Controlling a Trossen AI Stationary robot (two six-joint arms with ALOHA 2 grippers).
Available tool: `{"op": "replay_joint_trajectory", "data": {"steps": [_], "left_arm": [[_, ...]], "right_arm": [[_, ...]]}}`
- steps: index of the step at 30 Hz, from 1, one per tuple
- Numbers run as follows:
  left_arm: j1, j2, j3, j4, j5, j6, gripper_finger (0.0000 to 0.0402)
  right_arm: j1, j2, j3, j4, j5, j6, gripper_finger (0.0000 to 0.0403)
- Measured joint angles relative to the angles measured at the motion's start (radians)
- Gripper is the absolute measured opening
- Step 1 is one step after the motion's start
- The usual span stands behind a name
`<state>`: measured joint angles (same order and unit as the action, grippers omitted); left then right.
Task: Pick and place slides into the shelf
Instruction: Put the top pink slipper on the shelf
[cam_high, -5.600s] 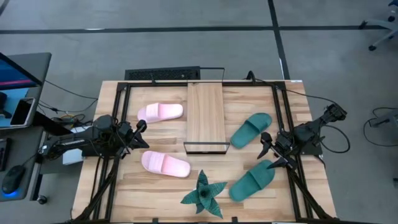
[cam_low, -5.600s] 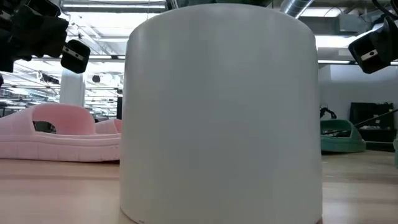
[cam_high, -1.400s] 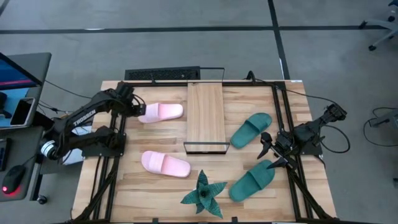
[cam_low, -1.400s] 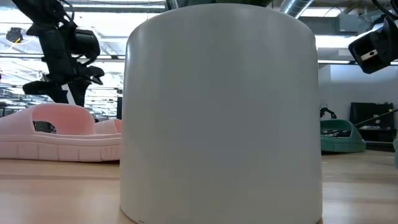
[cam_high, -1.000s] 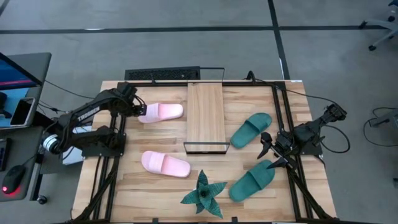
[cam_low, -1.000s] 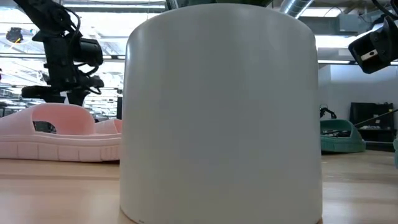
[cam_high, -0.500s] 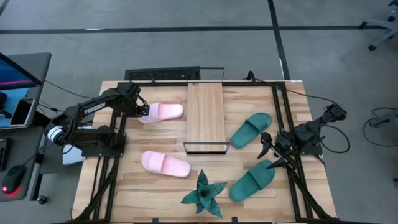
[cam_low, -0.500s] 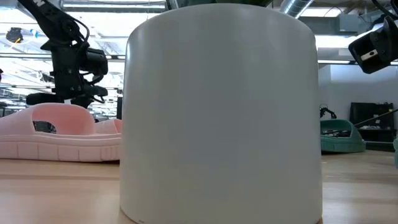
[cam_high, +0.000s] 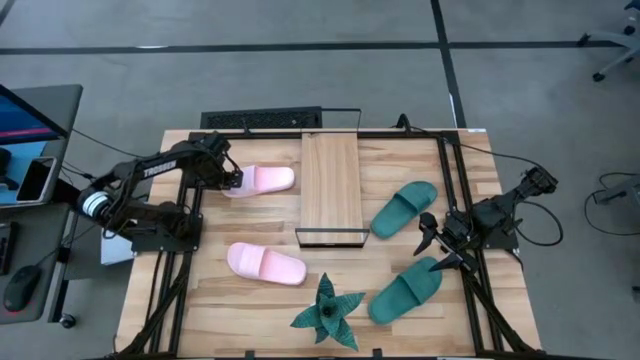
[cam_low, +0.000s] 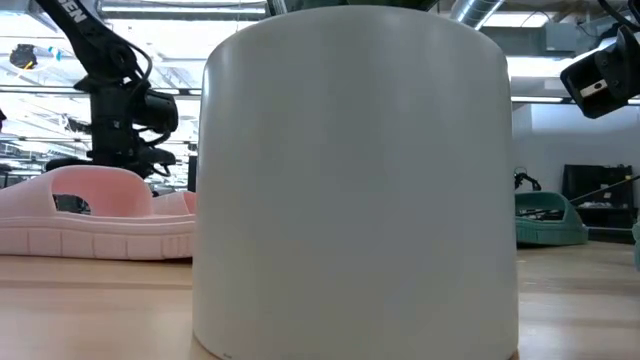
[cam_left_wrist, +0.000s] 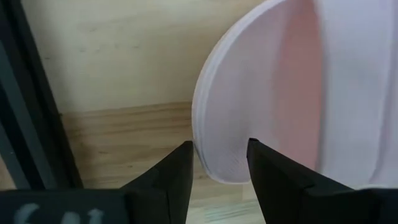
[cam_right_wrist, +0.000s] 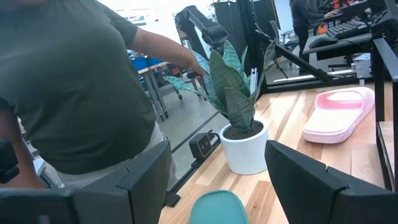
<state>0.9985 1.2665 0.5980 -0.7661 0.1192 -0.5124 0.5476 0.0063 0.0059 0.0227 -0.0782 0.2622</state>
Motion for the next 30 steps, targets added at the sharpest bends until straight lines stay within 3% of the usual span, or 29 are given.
{"op": "replay_joint_trajectory", "data": {"steps": [12, 15, 21, 30], "left_arm": [[0.0, 0.039, 0.0, 0.021, 0.001, 0.033, 0.0137], [0.0, 0.039, 0.0, 0.022, -0.002, 0.055, 0.0112], [0.0, 0.039, 0.0, 0.029, -0.012, 0.063, 0.0021], [0.0, 0.039, 0.0, 0.033, -0.011, 0.076, 0.0004]], "right_arm": [[0.0, 0.0, 0.0, 0.0, 0.0, 0.0, 0.0254], [0.0, 0.0, 0.0, 0.0, 0.0, 0.0, 0.0254], [0.0, 0.0, 0.0, 0.0, 0.0, 0.0, 0.0254], [0.0, 0.0, 0.0, 0.0, 0.0, 0.0, 0.0254]]}}
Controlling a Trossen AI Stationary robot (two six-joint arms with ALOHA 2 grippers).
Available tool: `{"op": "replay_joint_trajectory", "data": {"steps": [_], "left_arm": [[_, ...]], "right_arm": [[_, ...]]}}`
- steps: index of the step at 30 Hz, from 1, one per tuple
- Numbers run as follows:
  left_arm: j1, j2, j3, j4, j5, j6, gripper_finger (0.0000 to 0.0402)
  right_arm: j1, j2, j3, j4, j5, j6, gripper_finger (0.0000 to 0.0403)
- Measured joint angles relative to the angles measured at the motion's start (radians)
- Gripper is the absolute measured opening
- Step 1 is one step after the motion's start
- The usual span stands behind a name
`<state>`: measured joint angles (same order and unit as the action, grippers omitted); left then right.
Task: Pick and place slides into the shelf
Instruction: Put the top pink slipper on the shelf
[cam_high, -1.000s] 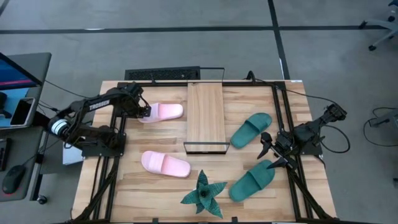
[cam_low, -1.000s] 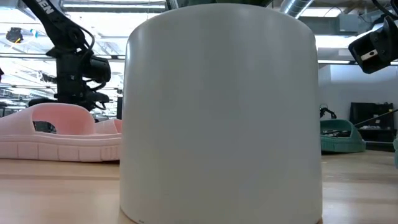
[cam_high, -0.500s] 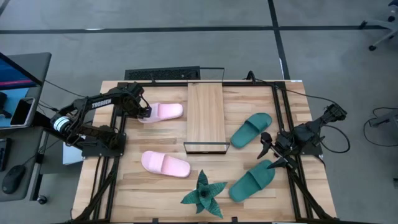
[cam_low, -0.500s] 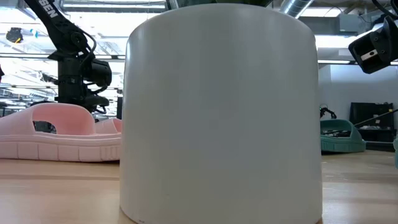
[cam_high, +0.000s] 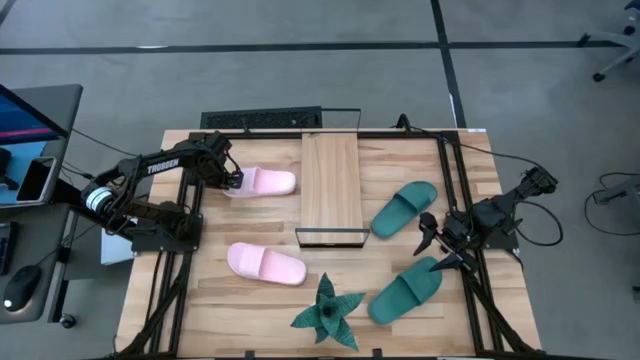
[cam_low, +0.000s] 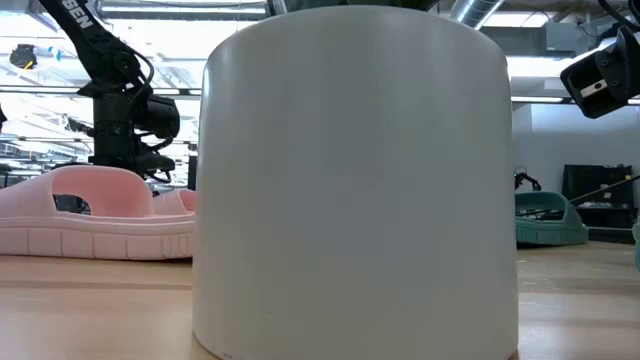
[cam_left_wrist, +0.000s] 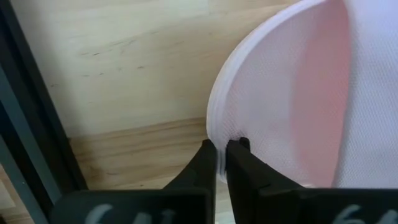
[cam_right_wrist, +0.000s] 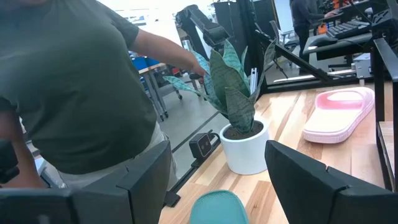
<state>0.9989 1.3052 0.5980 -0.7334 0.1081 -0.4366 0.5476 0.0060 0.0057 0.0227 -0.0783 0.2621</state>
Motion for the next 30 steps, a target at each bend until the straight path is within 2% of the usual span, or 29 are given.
{"op": "replay_joint_trajectory", "data": {"steps": [8, 13, 21, 30], "left_arm": [[0.0, -0.039, 0.0, 0.003, 0.077, 0.006, 0.0001], [0.017, -0.091, -0.001, -0.012, 0.08, 0.003, 0.0], [0.094, -0.185, -0.001, -0.044, 0.07, 0.001, 0.0], [0.199, -0.307, -0.001, -0.066, 0.107, 0.004, 0.0]], "right_arm": [[0.0, 0.0, 0.0, 0.0, 0.0, 0.0, 0.0254], [0.0, 0.0, 0.0, 0.0, 0.0, 0.0, 0.0254], [0.0, 0.0, 0.0, 0.0, 0.0, 0.0, 0.0254], [0.0, 0.0, 0.0, 0.0, 0.0, 0.0, 0.0254]]}}
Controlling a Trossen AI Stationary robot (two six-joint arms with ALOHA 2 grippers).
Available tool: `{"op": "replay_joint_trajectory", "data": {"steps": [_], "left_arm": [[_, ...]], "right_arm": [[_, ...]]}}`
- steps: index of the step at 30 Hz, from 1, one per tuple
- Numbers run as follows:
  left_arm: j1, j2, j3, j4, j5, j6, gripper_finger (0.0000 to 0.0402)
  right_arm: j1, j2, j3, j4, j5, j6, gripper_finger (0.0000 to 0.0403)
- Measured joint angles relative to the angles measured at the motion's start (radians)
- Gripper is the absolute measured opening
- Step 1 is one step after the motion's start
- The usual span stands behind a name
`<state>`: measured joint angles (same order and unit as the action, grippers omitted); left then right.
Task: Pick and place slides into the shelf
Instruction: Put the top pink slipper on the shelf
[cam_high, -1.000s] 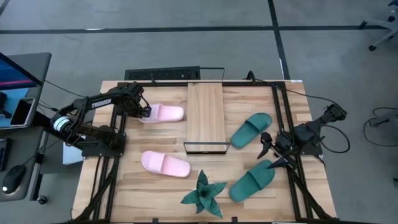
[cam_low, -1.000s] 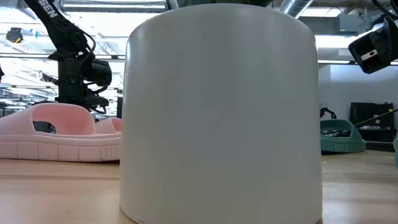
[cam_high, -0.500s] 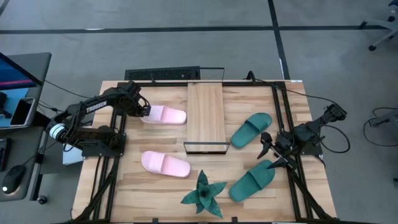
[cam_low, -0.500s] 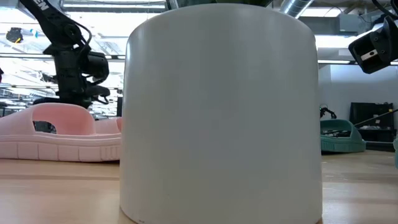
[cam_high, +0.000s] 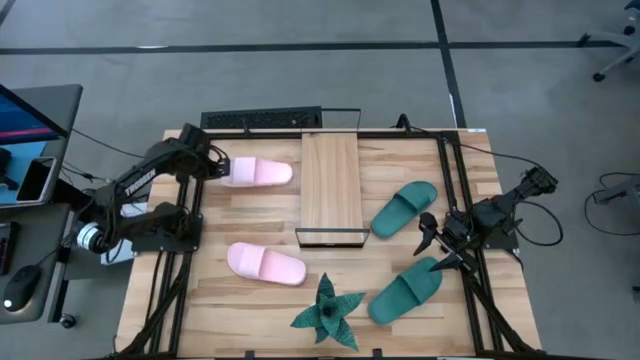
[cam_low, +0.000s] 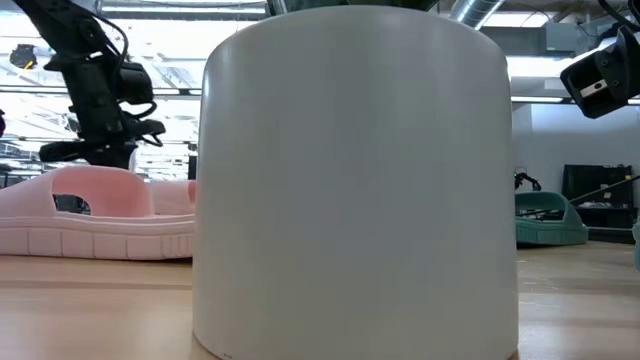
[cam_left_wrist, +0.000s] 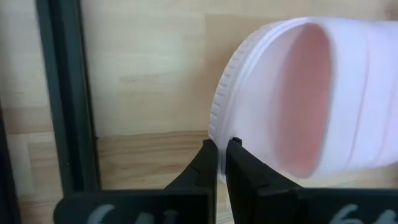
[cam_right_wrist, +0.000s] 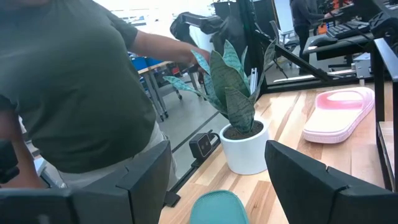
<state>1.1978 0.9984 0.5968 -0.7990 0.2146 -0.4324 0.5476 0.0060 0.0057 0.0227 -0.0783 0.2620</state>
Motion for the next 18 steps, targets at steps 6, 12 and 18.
{"op": "replay_joint_trajectory", "data": {"steps": [6, 12, 18], "left_arm": [[0.06, -0.071, 0.0, 0.001, 0.055, 0.008, 0.0], [0.103, -0.124, 0.0, 0.002, 0.094, 0.008, 0.0], [0.105, -0.157, 0.0, 0.005, 0.117, -0.002, 0.0]], "right_arm": [[0.0, 0.0, 0.0, 0.0, 0.0, 0.0, 0.0254], [0.0, 0.0, 0.0, 0.0, 0.0, 0.0, 0.0254], [0.0, 0.0, 0.0, 0.0, 0.0, 0.0, 0.0254]]}}
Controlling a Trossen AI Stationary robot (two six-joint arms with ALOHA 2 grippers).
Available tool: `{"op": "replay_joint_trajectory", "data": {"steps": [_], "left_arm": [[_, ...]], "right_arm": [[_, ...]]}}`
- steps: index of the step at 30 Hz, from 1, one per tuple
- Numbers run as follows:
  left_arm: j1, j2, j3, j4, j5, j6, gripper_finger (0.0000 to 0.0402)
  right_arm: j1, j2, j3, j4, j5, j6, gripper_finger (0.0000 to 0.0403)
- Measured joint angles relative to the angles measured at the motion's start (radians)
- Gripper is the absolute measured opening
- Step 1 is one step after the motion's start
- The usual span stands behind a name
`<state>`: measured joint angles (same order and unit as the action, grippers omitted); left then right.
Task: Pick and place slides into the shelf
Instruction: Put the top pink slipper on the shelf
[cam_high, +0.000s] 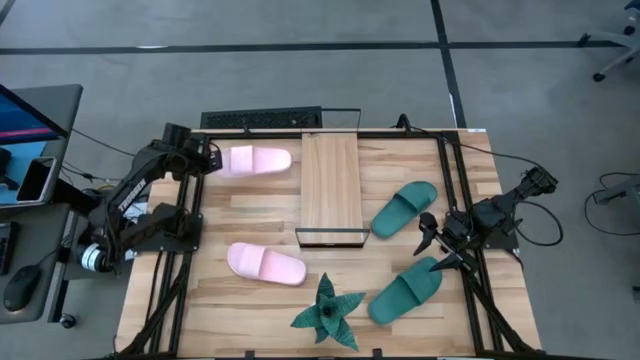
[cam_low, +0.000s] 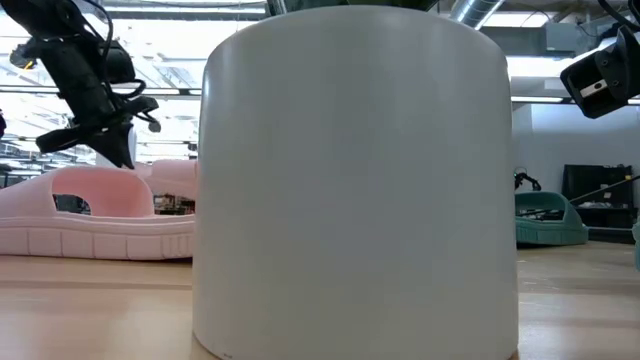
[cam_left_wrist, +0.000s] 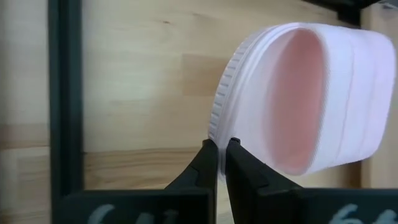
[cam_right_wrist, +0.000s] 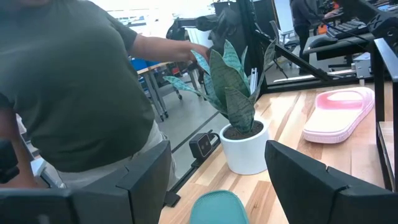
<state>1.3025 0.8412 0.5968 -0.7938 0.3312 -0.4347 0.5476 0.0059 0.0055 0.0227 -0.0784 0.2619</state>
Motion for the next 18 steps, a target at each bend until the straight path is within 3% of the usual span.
{"op": "replay_joint_trajectory", "data": {"steps": [18], "left_arm": [[-0.008, -0.052, 0.0, 0.273, 0.239, -0.274, 0.0]], "right_arm": [[0.0, 0.0, 0.0, 0.0, 0.0, 0.0, 0.0254]]}}
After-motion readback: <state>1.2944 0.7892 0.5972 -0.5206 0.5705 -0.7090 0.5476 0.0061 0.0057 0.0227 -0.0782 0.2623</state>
